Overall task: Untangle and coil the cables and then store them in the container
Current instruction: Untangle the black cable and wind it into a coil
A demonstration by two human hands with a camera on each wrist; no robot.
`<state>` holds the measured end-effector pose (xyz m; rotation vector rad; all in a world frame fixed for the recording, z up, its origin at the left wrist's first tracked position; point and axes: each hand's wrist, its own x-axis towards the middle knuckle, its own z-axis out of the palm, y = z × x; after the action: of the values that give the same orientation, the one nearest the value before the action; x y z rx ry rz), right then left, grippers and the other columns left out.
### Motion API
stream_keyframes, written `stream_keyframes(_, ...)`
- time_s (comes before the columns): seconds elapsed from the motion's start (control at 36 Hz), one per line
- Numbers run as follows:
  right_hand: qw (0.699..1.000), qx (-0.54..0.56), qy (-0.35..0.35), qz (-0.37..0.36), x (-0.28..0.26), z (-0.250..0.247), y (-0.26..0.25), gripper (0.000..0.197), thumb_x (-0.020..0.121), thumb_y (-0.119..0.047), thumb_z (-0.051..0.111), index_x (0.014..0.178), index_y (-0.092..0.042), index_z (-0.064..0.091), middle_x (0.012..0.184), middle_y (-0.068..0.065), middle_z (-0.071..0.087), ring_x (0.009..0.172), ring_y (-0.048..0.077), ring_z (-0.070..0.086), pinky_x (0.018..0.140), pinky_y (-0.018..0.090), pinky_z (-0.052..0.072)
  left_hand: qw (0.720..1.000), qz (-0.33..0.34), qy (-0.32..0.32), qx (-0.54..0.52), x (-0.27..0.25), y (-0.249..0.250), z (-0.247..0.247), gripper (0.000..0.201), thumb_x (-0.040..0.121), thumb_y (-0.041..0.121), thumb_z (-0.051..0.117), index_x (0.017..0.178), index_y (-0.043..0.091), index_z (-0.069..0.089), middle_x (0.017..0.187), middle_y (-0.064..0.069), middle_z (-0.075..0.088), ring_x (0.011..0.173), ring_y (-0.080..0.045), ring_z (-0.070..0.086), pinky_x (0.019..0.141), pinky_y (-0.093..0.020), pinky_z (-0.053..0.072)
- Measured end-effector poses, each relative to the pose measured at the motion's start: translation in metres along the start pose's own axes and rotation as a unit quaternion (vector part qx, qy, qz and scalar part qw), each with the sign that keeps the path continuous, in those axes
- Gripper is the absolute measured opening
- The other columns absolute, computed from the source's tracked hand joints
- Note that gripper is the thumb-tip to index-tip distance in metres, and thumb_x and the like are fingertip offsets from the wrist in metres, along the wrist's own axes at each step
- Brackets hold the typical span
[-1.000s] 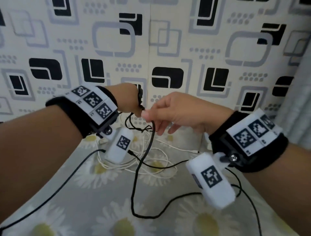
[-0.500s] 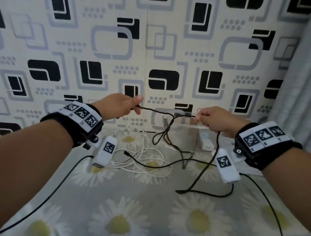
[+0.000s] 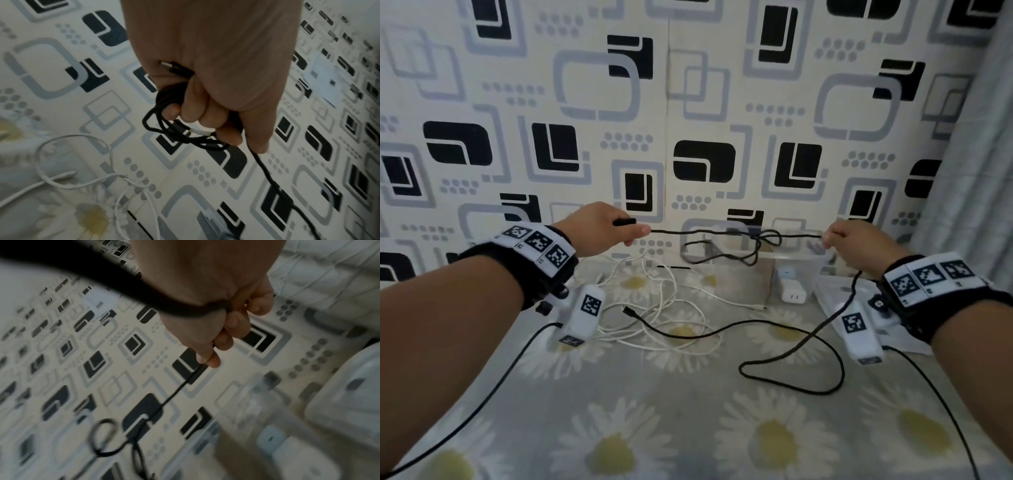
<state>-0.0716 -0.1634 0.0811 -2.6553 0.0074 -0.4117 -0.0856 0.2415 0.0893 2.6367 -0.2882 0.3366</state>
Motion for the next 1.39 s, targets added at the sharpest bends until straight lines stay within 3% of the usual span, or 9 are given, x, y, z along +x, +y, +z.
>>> stream_keyframes(0.17,0.995,-0.062,-0.022,0.077,0.000,-0.006,0.046,0.023,0.097,-0.011,0.046,0.083,-0.005,0.063,0.103,0.018,0.060,0.084,0.025,0.052,0.067,0.031,0.037,0.997,-0.059,0.052,0.015,-0.002,-0.027,-0.010,0.052,0.090,0.058,0.050,0.070,0.011,0.063,0.062,-0.009,0.056,0.053,-0.020,0.049,0.053,-0.027,0.036)
stream_keyframes(0.25,0.985,-0.132,-0.078,0.081,-0.003,0.003,0.048,0.018,0.097,-0.014,0.047,0.083,-0.012,0.059,0.100,0.012,0.056,0.090,0.023,0.049,0.075,0.027,0.035,0.995,-0.072,0.069,0.007,-0.002,-0.025,-0.007,0.052,0.091,0.056,0.050,0.071,0.011,0.063,0.061,-0.008,0.056,0.053,-0.021,0.049,0.052,-0.027,0.036)
stream_keyframes(0.36,0.965,-0.194,-0.172,0.049,-0.009,0.016,0.039,0.023,0.098,-0.013,0.045,0.086,-0.021,0.063,0.089,-0.003,0.056,0.077,0.012,0.053,0.059,0.020,0.039,0.993,-0.060,0.083,-0.054,0.000,-0.015,-0.001,0.052,0.090,0.058,0.051,0.061,0.015,0.057,0.055,-0.003,0.053,0.050,-0.020,0.049,0.056,-0.027,0.039)
stream_keyframes(0.44,0.952,-0.202,-0.231,-0.005,-0.017,0.021,0.029,0.012,0.097,-0.031,0.053,0.094,-0.028,0.064,0.096,-0.007,0.061,0.082,0.009,0.056,0.072,0.023,0.044,0.992,-0.035,0.083,-0.087,-0.001,0.000,0.002,0.053,0.090,0.058,0.052,0.061,0.015,0.055,0.051,0.001,0.050,0.047,-0.016,0.045,0.054,-0.025,0.038)
stream_keyframes(0.72,0.966,0.042,-0.237,-0.097,-0.031,0.005,-0.048,0.034,0.092,-0.047,0.054,0.103,-0.018,0.070,0.090,-0.005,0.074,0.085,0.008,0.069,0.083,0.030,0.051,0.976,0.026,0.026,-0.213,-0.009,0.044,0.004,0.051,0.086,0.060,0.055,0.063,0.015,0.056,0.061,-0.004,0.046,0.058,-0.018,0.039,0.064,-0.026,0.036)
stream_keyframes(0.94,0.940,0.085,-0.297,-0.146,-0.052,-0.009,-0.110,0.031,0.088,-0.039,0.064,0.115,-0.024,0.065,0.099,-0.007,0.073,0.094,0.005,0.069,0.094,0.027,0.050,0.983,0.035,0.011,-0.180,-0.013,0.066,0.013,0.055,0.086,0.066,0.050,0.060,0.017,0.054,0.053,0.003,0.046,0.053,-0.015,0.041,0.063,-0.027,0.038)
stream_keyframes(1.11,0.930,0.064,-0.318,-0.171,-0.061,0.025,-0.128,0.059,0.084,-0.052,0.065,0.135,-0.025,0.052,0.126,-0.009,0.061,0.120,0.009,0.054,0.108,0.031,0.038,0.973,0.027,0.011,-0.230,-0.014,0.075,0.016,0.054,0.084,0.066,0.053,0.061,0.017,0.053,0.050,0.004,0.044,0.051,-0.015,0.039,0.063,-0.029,0.038)
stream_keyframes(1.25,0.913,0.109,-0.346,-0.188,-0.067,0.044,-0.130,0.031,0.089,-0.033,0.067,0.115,-0.017,0.062,0.117,-0.002,0.067,0.112,0.014,0.060,0.106,0.036,0.042,0.968,0.021,0.028,-0.250,-0.016,0.078,0.013,0.054,0.085,0.064,0.054,0.063,0.015,0.051,0.051,0.003,0.041,0.052,-0.016,0.037,0.061,-0.026,0.038)
stream_keyframes(1.39,0.880,0.236,-0.381,-0.155,-0.067,0.050,-0.128,0.002,0.100,-0.010,0.047,0.101,-0.008,0.046,0.101,0.011,0.071,0.098,0.027,0.069,0.103,0.048,0.042,0.964,-0.003,0.042,-0.261,-0.015,0.069,0.008,0.055,0.087,0.064,0.052,0.067,0.013,0.052,0.052,0.001,0.040,0.049,-0.015,0.035,0.059,-0.025,0.037)
